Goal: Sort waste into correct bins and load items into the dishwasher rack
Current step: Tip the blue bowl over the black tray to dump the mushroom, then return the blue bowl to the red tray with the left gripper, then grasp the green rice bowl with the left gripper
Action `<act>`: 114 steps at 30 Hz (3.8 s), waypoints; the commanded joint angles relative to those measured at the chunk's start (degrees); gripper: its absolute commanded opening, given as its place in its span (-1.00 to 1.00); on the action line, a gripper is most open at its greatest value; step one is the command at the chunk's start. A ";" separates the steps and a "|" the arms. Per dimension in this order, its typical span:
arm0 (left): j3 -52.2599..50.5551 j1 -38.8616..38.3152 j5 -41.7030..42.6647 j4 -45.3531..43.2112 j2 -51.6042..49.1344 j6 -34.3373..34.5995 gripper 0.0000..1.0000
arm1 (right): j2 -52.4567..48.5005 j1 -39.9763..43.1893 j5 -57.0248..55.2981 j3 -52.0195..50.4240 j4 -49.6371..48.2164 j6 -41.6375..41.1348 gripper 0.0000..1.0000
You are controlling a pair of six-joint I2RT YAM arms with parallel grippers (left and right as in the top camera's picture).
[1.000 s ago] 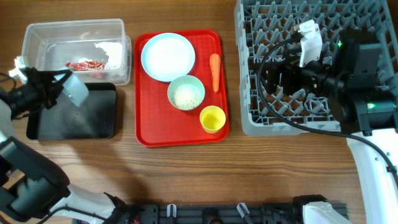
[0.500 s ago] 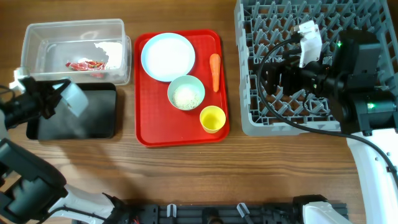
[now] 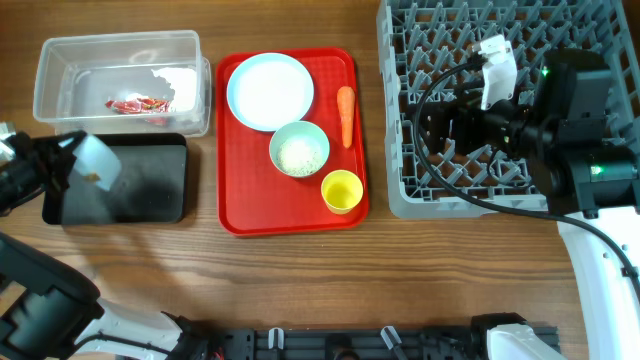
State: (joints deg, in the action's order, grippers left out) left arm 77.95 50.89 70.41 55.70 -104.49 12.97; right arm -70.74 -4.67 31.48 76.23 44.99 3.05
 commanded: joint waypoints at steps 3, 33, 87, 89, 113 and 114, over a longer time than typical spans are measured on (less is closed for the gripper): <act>-0.13 0.39 -2.43 -4.35 -0.63 -7.63 -0.92 | -0.31 0.20 0.48 0.92 0.09 -0.07 0.99; 0.48 -7.10 -3.85 2.23 2.54 -31.30 -0.92 | -0.31 0.20 -0.17 0.92 0.72 -0.09 1.00; -17.81 -78.38 -73.83 -8.63 11.02 3.96 -0.28 | -0.31 0.20 -3.63 0.92 5.16 1.49 0.99; -15.39 -78.38 -74.40 -8.09 11.06 3.69 -0.24 | -0.31 0.20 -3.61 0.92 5.16 1.49 0.99; -1.79 -83.56 -72.04 -24.94 -4.26 -9.79 0.47 | -0.31 0.20 -3.61 0.92 5.03 1.42 0.99; -1.79 -84.37 -73.33 -25.14 -4.26 -9.79 0.47 | -0.31 0.20 -3.61 0.92 5.03 1.42 1.00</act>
State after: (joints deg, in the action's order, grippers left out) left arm 75.92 -29.71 -0.60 30.85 -109.01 7.35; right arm -70.74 -4.67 28.25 76.23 50.15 3.33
